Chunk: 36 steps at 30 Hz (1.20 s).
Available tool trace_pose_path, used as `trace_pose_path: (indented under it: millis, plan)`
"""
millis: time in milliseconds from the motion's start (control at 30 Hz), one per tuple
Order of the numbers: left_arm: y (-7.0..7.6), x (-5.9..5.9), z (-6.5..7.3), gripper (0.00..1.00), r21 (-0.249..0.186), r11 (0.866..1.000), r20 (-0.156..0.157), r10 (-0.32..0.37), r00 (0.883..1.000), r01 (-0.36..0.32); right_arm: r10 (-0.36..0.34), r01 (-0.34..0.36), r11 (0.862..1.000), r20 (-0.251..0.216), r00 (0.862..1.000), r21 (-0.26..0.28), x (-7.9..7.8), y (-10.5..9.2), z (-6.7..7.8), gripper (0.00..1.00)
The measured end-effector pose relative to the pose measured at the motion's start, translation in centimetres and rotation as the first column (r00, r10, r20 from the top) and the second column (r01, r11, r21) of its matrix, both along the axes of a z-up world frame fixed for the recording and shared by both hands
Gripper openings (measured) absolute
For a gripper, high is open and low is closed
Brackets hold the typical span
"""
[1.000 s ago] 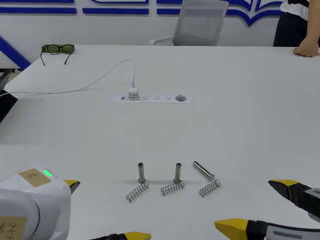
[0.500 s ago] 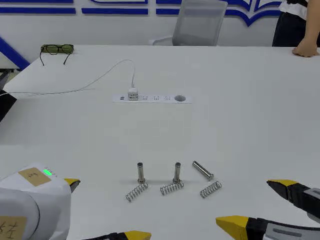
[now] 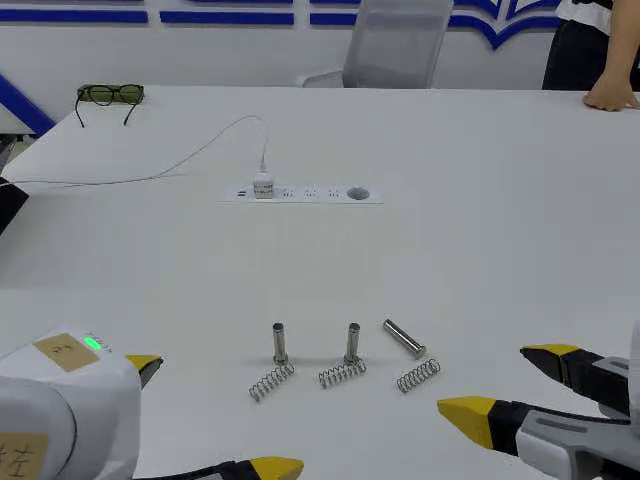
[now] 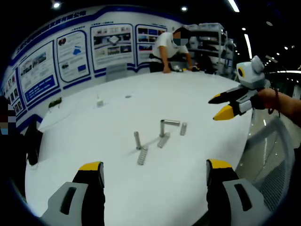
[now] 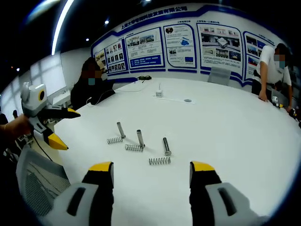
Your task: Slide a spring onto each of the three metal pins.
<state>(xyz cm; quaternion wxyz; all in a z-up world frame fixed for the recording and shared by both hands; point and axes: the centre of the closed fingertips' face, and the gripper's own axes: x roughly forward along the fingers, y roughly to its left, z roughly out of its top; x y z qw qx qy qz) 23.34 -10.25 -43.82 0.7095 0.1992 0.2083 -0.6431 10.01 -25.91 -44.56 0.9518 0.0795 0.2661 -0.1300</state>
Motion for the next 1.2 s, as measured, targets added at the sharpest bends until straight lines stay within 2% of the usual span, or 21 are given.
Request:
trace_pose_path:
  millis: [67, 300, 400, 500, 767, 1200]
  plan:
    - [0.0, 0.0, 0.0, 0.91, -0.001, 1.0, -0.001, -0.002, 1.0, 0.002, 0.012, -0.012, 1.0, -0.013, 1.0, -0.019, 0.3, -0.2, -0.1, 0.65]
    - [-0.1, -0.1, -0.1, 0.91, -0.004, 1.0, 0.0, -0.007, 1.0, 0.007, 0.033, -0.033, 0.999, -0.014, 0.999, -0.02, 1.7, -0.9, -0.1, 0.62]
    - [-0.2, -0.1, 0.0, 0.91, -0.007, 1.0, 0.001, -0.009, 1.0, 0.009, 0.035, -0.035, 0.999, -0.005, 0.999, -0.011, 2.3, -1.3, -0.1, 0.6]
    - [-0.3, -0.1, -0.1, 0.91, -0.007, 1.0, 0.0, -0.008, 1.0, 0.008, 0.045, -0.045, 0.999, -0.024, 0.999, -0.002, 2.9, -1.5, -0.4, 0.59]
    - [-0.4, 0.0, -0.2, 0.91, -0.009, 1.0, -0.006, -0.007, 1.0, 0.007, 0.064, -0.064, 0.998, -0.026, 0.998, 0.007, 4.7, -2.1, -0.7, 0.55]
    - [-0.8, 0.2, -0.4, 0.9, -0.014, 1.0, -0.012, -0.011, 1.0, 0.011, 0.099, -0.099, 0.995, -0.079, 0.992, 0.005, 7.5, -3.7, -2.0, 0.46]
